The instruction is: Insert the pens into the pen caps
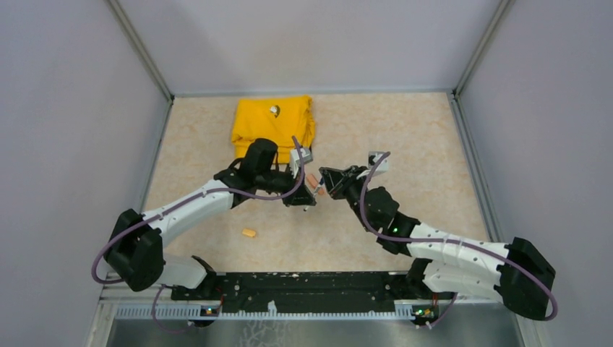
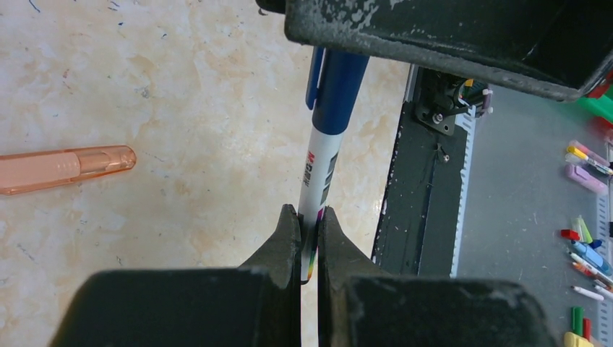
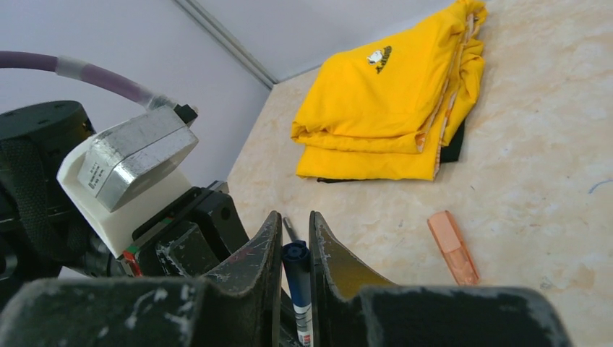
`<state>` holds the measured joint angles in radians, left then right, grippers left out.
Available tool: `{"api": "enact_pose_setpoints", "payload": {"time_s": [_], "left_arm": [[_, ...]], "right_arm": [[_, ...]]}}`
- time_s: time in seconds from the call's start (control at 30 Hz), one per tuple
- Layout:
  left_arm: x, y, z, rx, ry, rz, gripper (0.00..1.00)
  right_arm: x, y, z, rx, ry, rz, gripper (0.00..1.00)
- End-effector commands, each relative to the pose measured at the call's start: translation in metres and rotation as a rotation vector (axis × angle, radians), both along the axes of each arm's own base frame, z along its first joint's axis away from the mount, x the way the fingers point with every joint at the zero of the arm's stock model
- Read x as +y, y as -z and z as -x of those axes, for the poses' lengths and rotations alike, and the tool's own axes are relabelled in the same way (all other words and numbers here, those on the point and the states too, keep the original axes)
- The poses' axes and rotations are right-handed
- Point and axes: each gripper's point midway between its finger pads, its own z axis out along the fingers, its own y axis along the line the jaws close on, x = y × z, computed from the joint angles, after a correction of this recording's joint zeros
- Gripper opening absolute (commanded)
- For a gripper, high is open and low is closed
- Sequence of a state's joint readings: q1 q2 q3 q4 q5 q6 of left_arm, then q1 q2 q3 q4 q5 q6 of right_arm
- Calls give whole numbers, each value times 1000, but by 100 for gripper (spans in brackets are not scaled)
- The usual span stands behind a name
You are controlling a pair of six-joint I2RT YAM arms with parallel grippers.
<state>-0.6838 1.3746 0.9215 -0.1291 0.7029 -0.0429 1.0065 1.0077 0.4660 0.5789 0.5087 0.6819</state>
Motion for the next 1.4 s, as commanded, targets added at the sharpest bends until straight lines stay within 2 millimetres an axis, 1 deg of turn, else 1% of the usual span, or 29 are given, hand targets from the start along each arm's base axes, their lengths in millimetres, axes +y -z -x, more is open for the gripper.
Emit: {"api": "enact_pose_setpoints", "payload": {"time_s": [0.0,0.1,0.13,0.17,0.23,0.27,0.3,0.4,0.47,0.5,0.57,0.63,0.7,0.73,0.77,0.87,0.93,1.0,1.17,1.37], "left_arm": [[-24,-162,-63,-496,-104,382,0],[-21,-148,-57,-464,-91,356,0],[-21,-142,-55,-448,-88,348,0],[-21,-136,-52,-427,-80,342,0],[-22,-122,-47,-381,-68,318,0],[-22,-116,-44,-368,-66,308,0],[-21,-107,-42,-350,-72,292,0],[-18,-90,-37,-312,-85,263,0],[-14,-78,-38,-280,-117,242,0],[-13,-73,-37,-260,-129,236,0],[-10,-63,-37,-208,-170,229,0],[-6,-53,-34,-155,-211,230,0],[0,-44,-34,-98,-277,235,0],[3,-39,-35,-66,-318,239,0],[8,-34,-37,-34,-371,241,0],[20,-12,-42,84,-530,235,0],[24,1,-46,143,-596,237,0],[23,12,-49,197,-637,230,0],[24,46,-62,337,-767,151,0],[35,80,-68,434,-909,69,0]], "right_arm": [[21,95,72,231,-340,369,0],[11,47,39,126,-280,373,0],[8,22,28,75,-266,360,0],[2,2,15,37,-241,353,0],[-3,-38,1,-50,-215,345,0],[-7,-56,-5,-88,-198,344,4],[-9,-75,-9,-131,-186,338,9],[-13,-126,-13,-247,-148,312,24],[-17,-154,-13,-307,-124,288,32],[-20,-164,-13,-328,-109,277,36],[-27,-176,-13,-353,-73,265,42],[-37,-177,-15,-353,-25,261,47],[-47,-167,-17,-337,19,259,50],[-51,-160,-17,-323,38,258,51],[-53,-146,-18,-302,47,265,51],[-61,-114,-19,-222,75,277,51],[-64,-93,-19,-166,84,288,51],[-67,-76,-19,-115,93,288,51],[-72,-51,-17,-33,116,263,51],[-74,-31,-15,33,130,240,51]]}}
